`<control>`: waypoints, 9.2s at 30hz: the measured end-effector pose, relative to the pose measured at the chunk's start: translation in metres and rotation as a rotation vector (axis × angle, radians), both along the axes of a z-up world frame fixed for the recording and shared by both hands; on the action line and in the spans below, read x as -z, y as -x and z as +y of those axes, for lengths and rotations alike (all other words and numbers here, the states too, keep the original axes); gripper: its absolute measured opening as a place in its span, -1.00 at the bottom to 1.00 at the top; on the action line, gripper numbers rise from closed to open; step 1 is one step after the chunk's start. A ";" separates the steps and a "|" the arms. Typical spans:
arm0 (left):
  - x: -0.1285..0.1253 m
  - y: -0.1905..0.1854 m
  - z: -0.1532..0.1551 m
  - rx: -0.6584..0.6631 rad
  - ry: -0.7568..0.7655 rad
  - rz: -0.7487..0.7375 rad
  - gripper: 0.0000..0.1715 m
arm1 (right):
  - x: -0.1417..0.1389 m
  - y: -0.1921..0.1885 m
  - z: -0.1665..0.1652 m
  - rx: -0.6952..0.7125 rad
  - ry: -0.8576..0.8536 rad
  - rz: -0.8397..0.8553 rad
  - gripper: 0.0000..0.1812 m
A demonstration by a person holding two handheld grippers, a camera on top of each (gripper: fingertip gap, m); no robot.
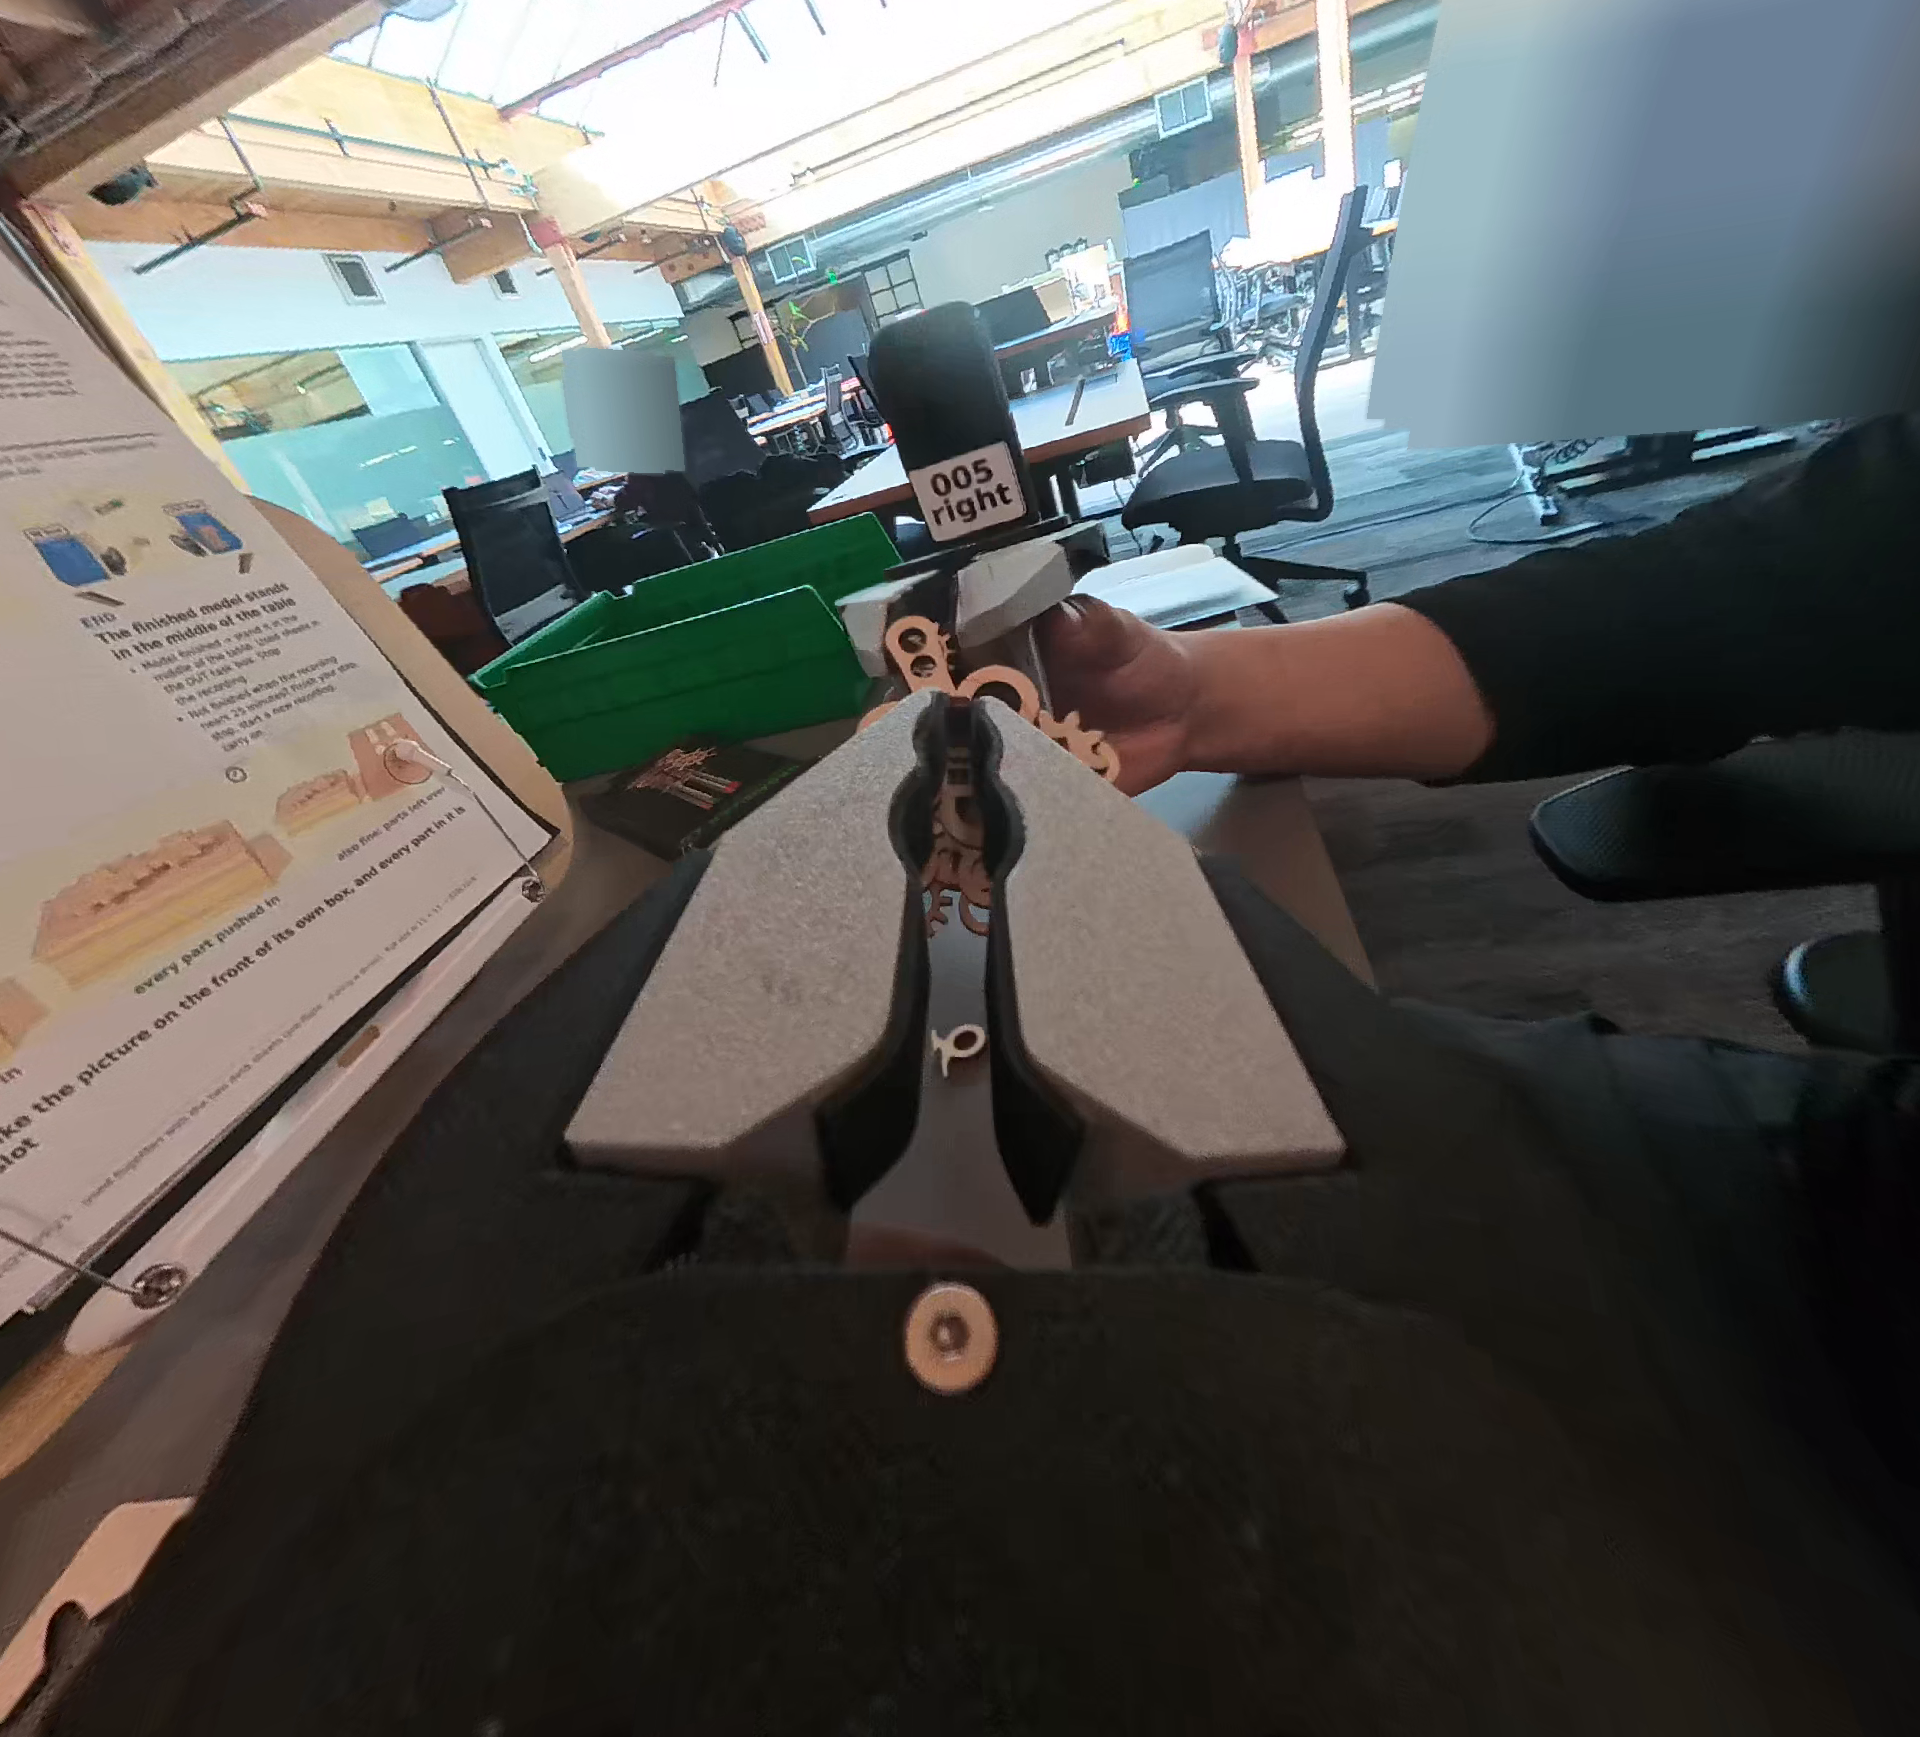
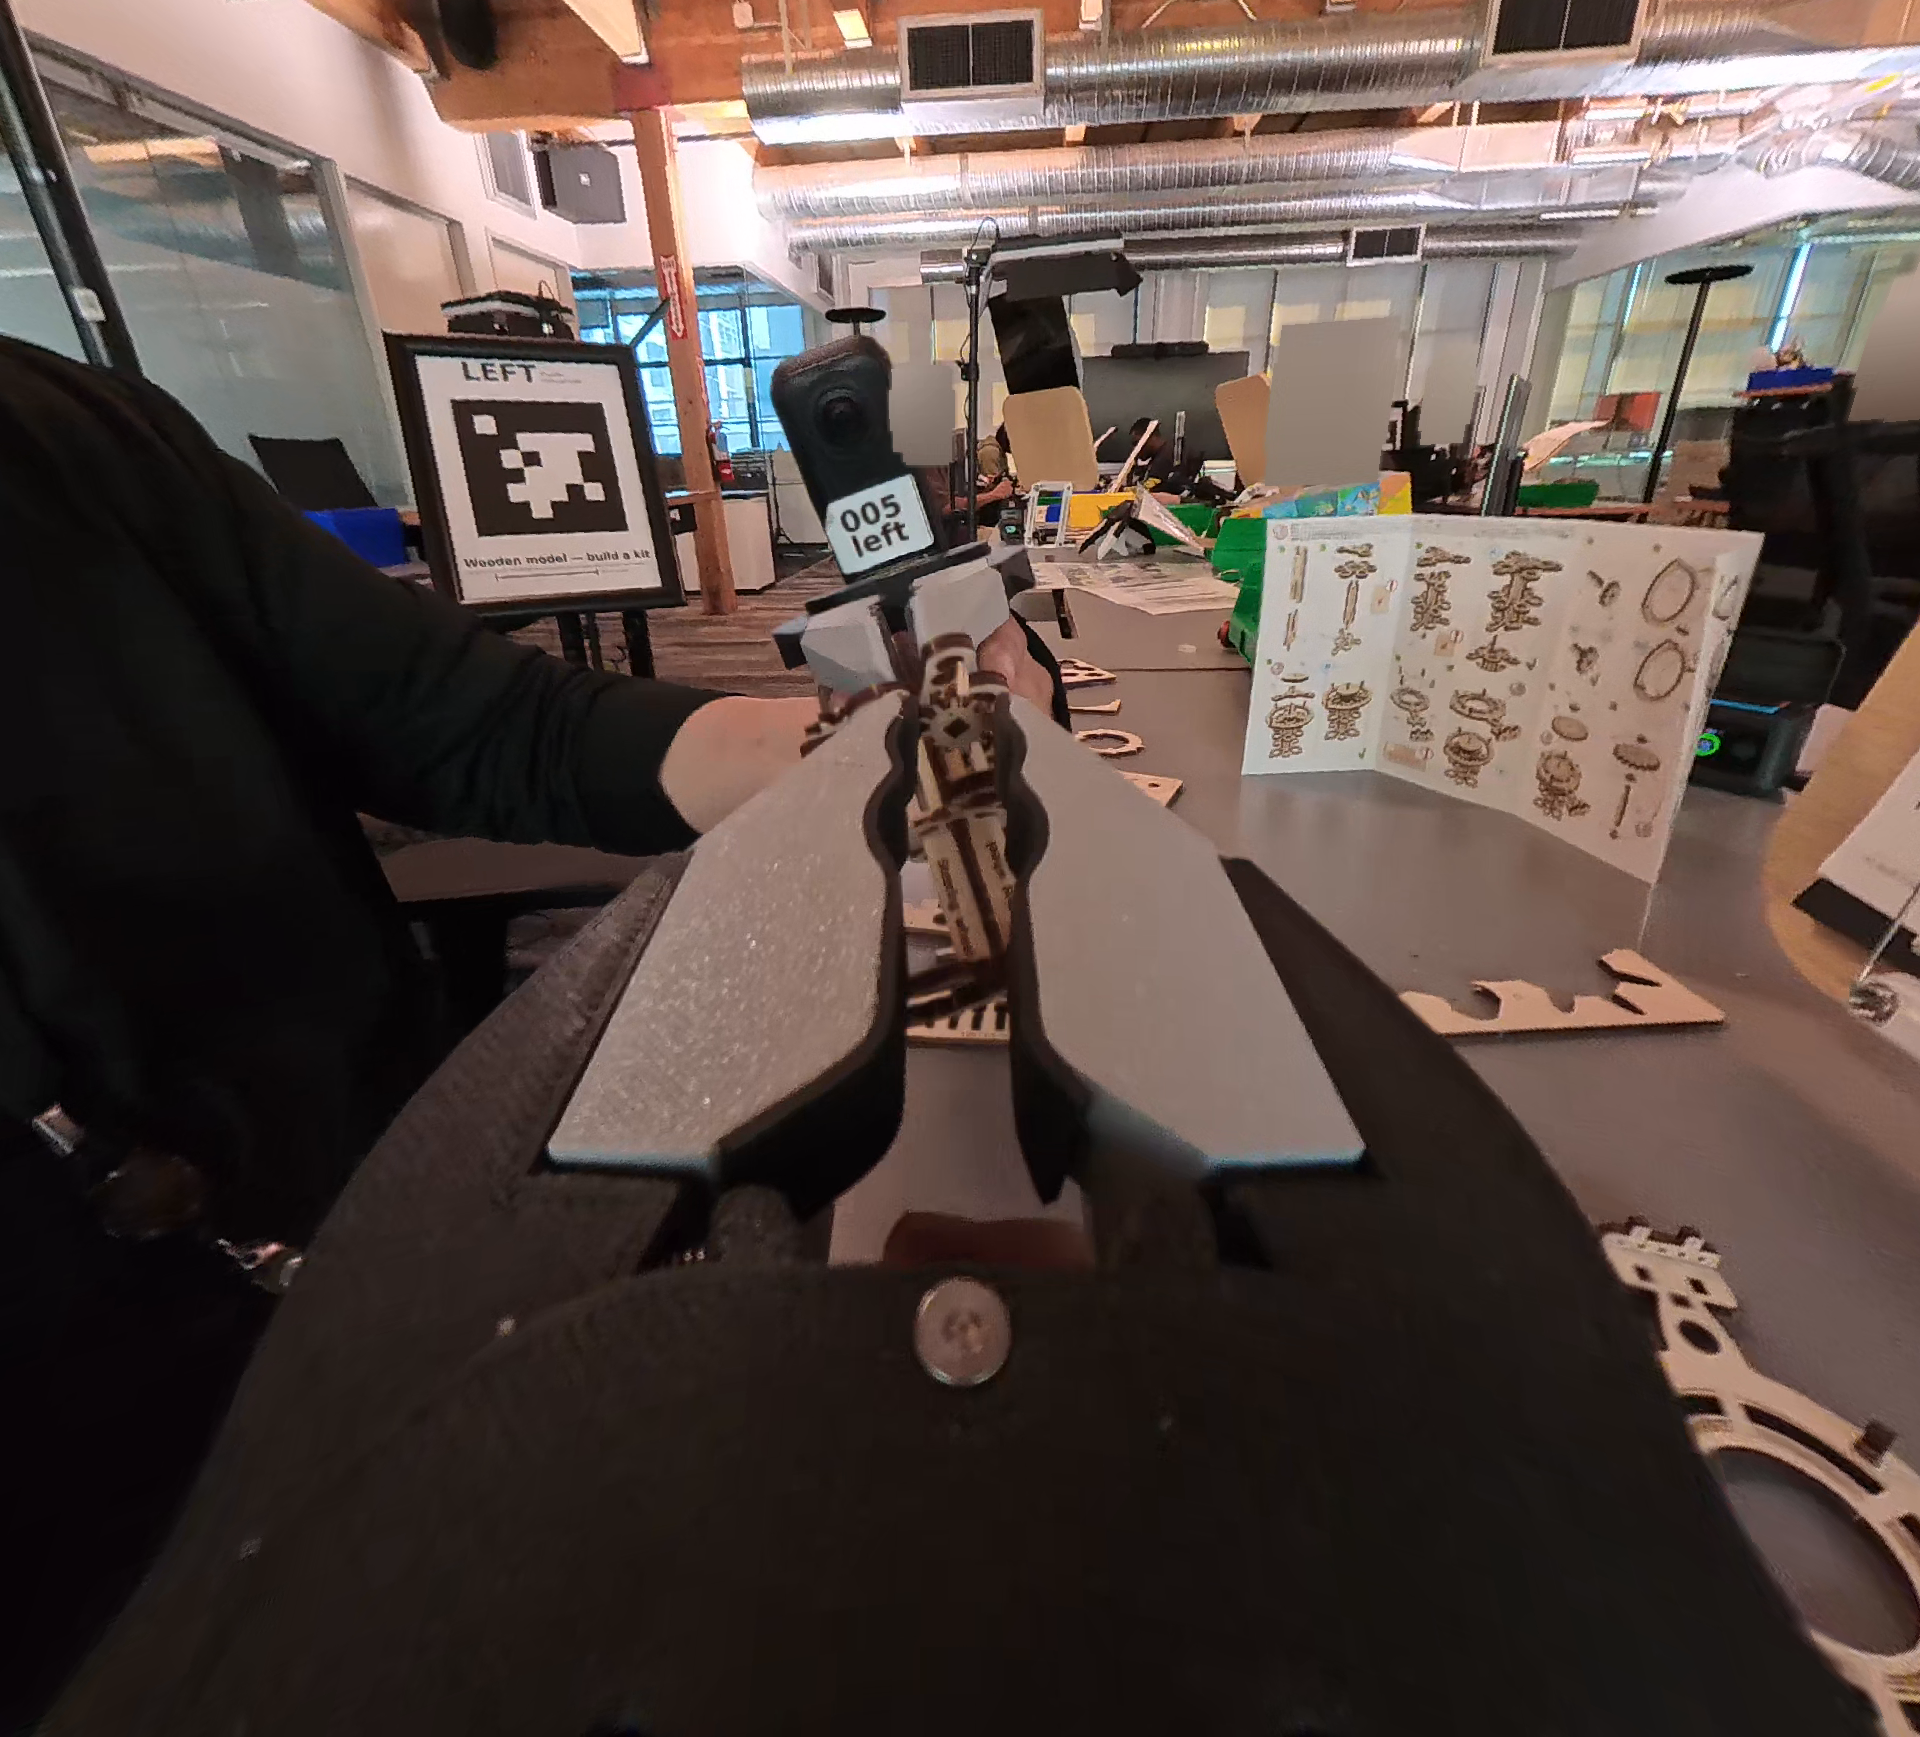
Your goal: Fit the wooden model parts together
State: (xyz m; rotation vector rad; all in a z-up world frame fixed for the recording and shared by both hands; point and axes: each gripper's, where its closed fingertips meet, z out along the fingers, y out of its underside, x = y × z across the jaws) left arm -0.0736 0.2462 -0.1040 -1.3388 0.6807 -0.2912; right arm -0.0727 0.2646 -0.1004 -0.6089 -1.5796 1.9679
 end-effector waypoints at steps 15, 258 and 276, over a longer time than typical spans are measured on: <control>-0.017 -0.015 -0.007 0.042 -0.113 -0.137 -1.00 | -0.009 -0.011 -0.013 -0.035 -0.034 0.150 -0.89; 0.111 0.084 -0.005 -0.055 0.477 0.265 -0.88 | 0.116 0.085 -0.023 0.212 -0.922 -0.426 -0.91; 0.116 0.088 -0.008 -0.086 0.478 0.314 -0.89 | 0.115 0.090 -0.025 0.180 -0.783 -0.436 -0.90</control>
